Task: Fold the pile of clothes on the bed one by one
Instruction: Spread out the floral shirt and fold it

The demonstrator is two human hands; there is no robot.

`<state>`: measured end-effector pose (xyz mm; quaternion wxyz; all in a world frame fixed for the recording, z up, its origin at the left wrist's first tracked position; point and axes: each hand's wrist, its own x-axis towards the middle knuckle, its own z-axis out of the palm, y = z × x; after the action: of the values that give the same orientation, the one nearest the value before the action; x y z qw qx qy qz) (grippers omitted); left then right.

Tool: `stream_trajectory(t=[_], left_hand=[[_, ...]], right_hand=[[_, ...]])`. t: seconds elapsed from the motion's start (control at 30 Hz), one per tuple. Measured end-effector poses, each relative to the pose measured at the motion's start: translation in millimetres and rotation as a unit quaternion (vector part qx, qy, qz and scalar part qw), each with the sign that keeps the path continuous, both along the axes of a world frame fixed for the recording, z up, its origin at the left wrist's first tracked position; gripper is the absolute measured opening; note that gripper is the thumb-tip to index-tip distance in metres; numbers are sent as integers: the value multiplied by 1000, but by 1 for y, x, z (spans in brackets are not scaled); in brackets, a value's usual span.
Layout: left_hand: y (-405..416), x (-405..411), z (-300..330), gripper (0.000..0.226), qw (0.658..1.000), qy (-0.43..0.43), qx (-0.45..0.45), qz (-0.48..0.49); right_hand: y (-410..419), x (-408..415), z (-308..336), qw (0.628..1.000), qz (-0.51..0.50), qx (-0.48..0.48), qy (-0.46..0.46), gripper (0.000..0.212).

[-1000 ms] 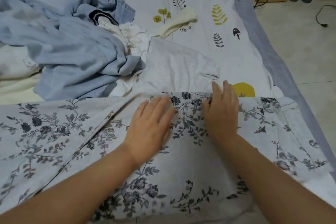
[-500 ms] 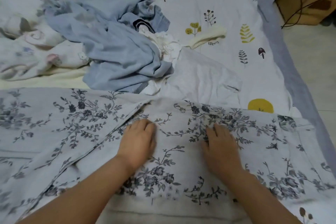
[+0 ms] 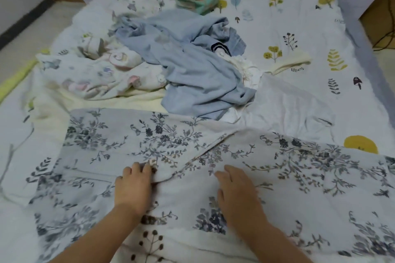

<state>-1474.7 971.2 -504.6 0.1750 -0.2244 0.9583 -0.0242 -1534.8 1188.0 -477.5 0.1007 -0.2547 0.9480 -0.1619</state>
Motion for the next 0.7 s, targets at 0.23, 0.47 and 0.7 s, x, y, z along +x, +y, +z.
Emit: stream_trajectory(t=[0.23, 0.47, 0.7], left_hand=[[-61, 1, 30, 18, 983, 123, 128, -53], [-111, -6, 51, 12, 977, 50, 174, -114], [-186, 0, 83, 16, 978, -107, 160, -80]], right_hand=[[-111, 27, 3, 998, -1, 49, 50, 84], [-183, 3, 11, 996, 30, 73, 35, 47], [-197, -47, 13, 997, -46, 15, 67, 20]])
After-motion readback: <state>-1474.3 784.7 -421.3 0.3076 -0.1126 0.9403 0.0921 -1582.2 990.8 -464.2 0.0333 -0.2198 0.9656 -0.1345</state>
